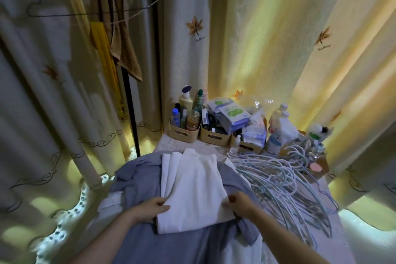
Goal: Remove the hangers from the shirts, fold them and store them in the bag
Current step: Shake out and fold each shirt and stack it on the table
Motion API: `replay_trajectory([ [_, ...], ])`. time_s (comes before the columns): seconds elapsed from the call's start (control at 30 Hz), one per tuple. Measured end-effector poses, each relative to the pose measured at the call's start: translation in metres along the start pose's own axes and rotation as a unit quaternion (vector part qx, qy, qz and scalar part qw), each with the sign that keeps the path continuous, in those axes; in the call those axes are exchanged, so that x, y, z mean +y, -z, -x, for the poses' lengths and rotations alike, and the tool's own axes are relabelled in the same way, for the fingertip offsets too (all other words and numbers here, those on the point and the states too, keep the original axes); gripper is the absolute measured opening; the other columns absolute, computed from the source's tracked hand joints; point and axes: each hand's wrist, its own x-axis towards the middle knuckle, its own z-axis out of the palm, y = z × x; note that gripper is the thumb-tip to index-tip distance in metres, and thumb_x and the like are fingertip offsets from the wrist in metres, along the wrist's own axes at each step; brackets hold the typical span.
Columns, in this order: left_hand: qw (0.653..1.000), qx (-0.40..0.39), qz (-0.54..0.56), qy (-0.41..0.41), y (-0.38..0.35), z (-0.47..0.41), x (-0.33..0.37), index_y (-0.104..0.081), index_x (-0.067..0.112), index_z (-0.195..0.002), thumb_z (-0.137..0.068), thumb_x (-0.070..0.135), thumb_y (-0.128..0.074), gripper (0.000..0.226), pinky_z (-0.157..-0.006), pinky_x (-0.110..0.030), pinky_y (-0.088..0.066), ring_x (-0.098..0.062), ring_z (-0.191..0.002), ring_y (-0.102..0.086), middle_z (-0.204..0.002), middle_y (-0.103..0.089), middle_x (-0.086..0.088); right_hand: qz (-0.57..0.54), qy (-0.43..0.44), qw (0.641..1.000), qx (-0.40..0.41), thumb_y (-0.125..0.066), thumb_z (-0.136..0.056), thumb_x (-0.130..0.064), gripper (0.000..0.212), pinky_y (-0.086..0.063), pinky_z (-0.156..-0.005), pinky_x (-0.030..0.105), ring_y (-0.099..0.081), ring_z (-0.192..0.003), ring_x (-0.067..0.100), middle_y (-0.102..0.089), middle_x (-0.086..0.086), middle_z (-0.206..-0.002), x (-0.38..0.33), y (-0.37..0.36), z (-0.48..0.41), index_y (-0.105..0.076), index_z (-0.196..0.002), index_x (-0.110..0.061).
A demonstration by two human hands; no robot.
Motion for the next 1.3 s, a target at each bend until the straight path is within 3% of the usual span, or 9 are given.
replay_trajectory([
  [0.17,0.996,-0.042,0.055,0.047,-0.002,0.012,0.004,-0.053,0.014,-0.115,-0.099,0.022,-0.047,0.019,-0.062,-0.022,-0.05,-0.012,-0.08,-0.058,-0.096,-0.059,-0.003,0.016,0.002,0.999,-0.04,-0.063,-0.088,-0.019,0.044,-0.024,-0.048,0.024,-0.026,-0.052,0.007,-0.03,-0.003,-0.059,-0.002,0.001,0.007,-0.029,-0.06,-0.019],
  [0.37,0.969,-0.204,0.004,0.143,-0.006,0.038,0.0,-0.056,0.01,-0.101,-0.094,0.017,-0.057,0.01,-0.055,-0.02,-0.053,-0.005,-0.057,-0.061,-0.07,-0.064,0.004,0.054,-0.034,0.981,-0.186,-0.076,-0.077,-0.028,0.029,-0.038,-0.052,0.013,-0.045,-0.042,-0.001,-0.05,-0.011,-0.044,0.014,-0.01,0.048,-0.055,-0.066,-0.012],
  [0.53,0.948,-0.262,-0.069,0.168,-0.023,0.055,-0.011,-0.057,0.018,-0.08,-0.092,0.019,-0.061,0.012,-0.051,-0.013,-0.048,0.001,-0.046,-0.052,-0.056,-0.051,0.008,0.062,-0.05,0.972,-0.22,-0.072,-0.076,-0.039,0.044,-0.041,-0.06,0.012,-0.055,-0.075,0.008,-0.05,-0.009,-0.08,0.012,-0.035,0.089,-0.05,-0.109,-0.018],
  [0.63,0.95,-0.273,-0.025,0.149,-0.005,0.055,-0.008,-0.059,0.016,-0.086,-0.091,0.018,-0.062,0.005,-0.052,-0.015,-0.047,-0.003,-0.057,-0.054,-0.069,-0.057,0.003,-0.002,-0.046,0.965,-0.259,-0.079,-0.075,-0.028,0.041,-0.048,-0.063,0.019,-0.063,-0.076,0.014,-0.059,0.0,-0.092,-0.006,-0.006,0.083,-0.052,-0.103,-0.015],
  [0.73,0.972,-0.205,0.062,0.095,0.021,0.051,0.006,-0.058,0.012,-0.103,-0.091,0.015,-0.06,0.012,-0.05,-0.016,-0.046,-0.005,-0.059,-0.056,-0.074,-0.059,0.004,-0.141,-0.018,0.967,-0.213,-0.075,-0.08,-0.013,0.056,-0.047,-0.049,0.02,-0.053,-0.048,0.006,-0.065,0.0,-0.07,-0.023,0.028,0.069,-0.044,-0.127,-0.018],
  [0.9,0.956,-0.13,0.261,0.031,0.049,0.04,0.01,-0.056,0.009,-0.128,-0.095,0.026,-0.053,0.038,-0.101,-0.038,-0.043,-0.026,-0.123,-0.054,-0.129,-0.059,-0.01,-0.241,0.023,0.95,-0.195,-0.05,-0.097,-0.028,0.024,-0.041,-0.051,0.016,-0.06,-0.057,0.003,-0.06,0.008,-0.082,-0.039,0.048,0.045,-0.066,-0.105,-0.012],
  [1.0,0.922,-0.037,0.385,0.031,0.039,0.036,0.006,-0.061,0.01,-0.121,-0.093,0.039,-0.05,0.041,-0.098,-0.036,-0.047,-0.021,-0.116,-0.059,-0.122,-0.066,-0.008,-0.339,-0.019,0.923,-0.18,-0.045,-0.095,-0.049,0.044,-0.039,-0.05,0.015,-0.061,-0.06,0.006,-0.062,0.006,-0.082,-0.034,0.033,0.034,-0.06,-0.103,-0.008],
  [1.07,0.895,0.034,0.443,0.025,0.025,0.032,0.001,-0.059,0.012,-0.122,-0.095,0.035,-0.049,0.037,-0.091,-0.033,-0.048,-0.019,-0.11,-0.059,-0.118,-0.067,-0.005,-0.328,-0.02,0.936,-0.128,-0.053,-0.094,-0.039,0.037,-0.035,-0.046,0.014,-0.051,-0.051,0.003,-0.067,-0.006,-0.076,-0.03,0.018,0.027,-0.062,-0.103,-0.004],
  [1.3,0.946,0.11,0.306,-0.007,-0.009,0.03,0.003,-0.05,0.011,-0.128,-0.082,0.015,-0.072,0.051,-0.096,-0.039,-0.049,-0.021,-0.113,-0.059,-0.124,-0.062,-0.006,-0.254,0.03,0.961,0.105,-0.067,-0.086,-0.011,0.027,-0.029,-0.063,0.03,-0.041,-0.072,0.017,-0.043,0.009,-0.07,-0.032,-0.012,0.007,-0.052,-0.075,0.007],
])
